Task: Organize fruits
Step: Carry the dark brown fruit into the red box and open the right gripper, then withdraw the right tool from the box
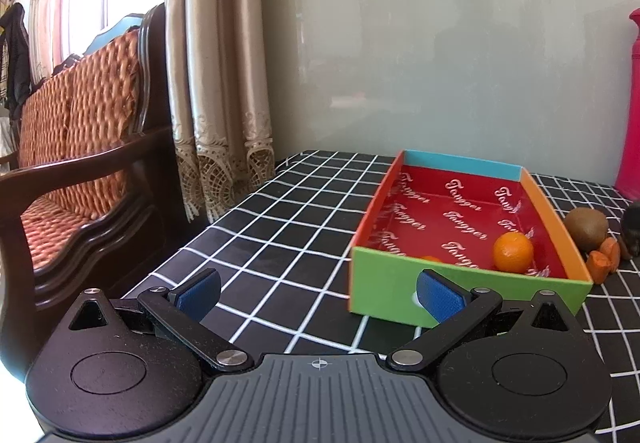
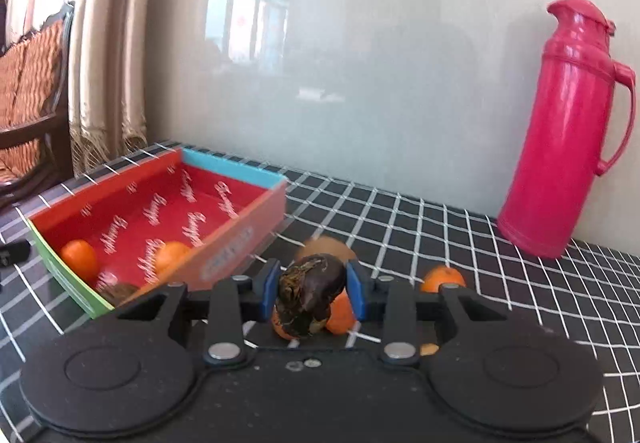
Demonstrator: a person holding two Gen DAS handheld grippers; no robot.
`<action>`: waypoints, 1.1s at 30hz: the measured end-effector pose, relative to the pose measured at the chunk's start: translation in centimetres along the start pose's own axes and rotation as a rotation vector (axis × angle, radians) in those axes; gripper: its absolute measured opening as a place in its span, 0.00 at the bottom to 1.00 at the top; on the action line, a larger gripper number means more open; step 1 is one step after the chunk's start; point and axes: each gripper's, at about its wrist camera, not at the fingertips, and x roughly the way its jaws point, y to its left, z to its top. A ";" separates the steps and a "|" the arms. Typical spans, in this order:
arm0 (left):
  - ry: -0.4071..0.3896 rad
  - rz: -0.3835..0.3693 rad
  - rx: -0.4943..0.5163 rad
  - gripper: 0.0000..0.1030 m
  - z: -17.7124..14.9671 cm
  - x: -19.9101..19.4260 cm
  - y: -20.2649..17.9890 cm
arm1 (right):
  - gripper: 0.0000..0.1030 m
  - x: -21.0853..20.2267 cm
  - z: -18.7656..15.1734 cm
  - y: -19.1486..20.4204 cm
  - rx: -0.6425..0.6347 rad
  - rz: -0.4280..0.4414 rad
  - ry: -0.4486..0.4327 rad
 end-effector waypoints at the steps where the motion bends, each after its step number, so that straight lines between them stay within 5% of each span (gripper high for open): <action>1: -0.001 0.005 -0.004 1.00 0.0 0.0 0.3 | 0.33 -0.1 0.2 0.3 -0.003 0.005 -0.009; 10: 0.003 0.040 -0.018 1.00 -0.3 -0.1 2.6 | 0.33 -0.2 1.6 3.5 0.003 0.076 -0.075; 27: 0.020 0.106 -0.042 1.00 -0.7 -0.5 7.3 | 0.34 3.2 1.6 10.4 -0.005 0.194 -0.011; 28: 0.020 0.109 -0.050 1.00 -0.8 -0.5 7.5 | 0.39 3.3 1.5 10.6 -0.009 0.200 -0.011; 31: 0.024 0.105 -0.065 1.00 -0.7 -0.3 7.7 | 0.79 2.5 1.4 11.0 -0.024 0.162 -0.068; 33: 0.017 0.099 -0.065 1.00 -0.6 -0.4 7.4 | 0.79 1.9 1.4 10.9 -0.027 0.162 -0.094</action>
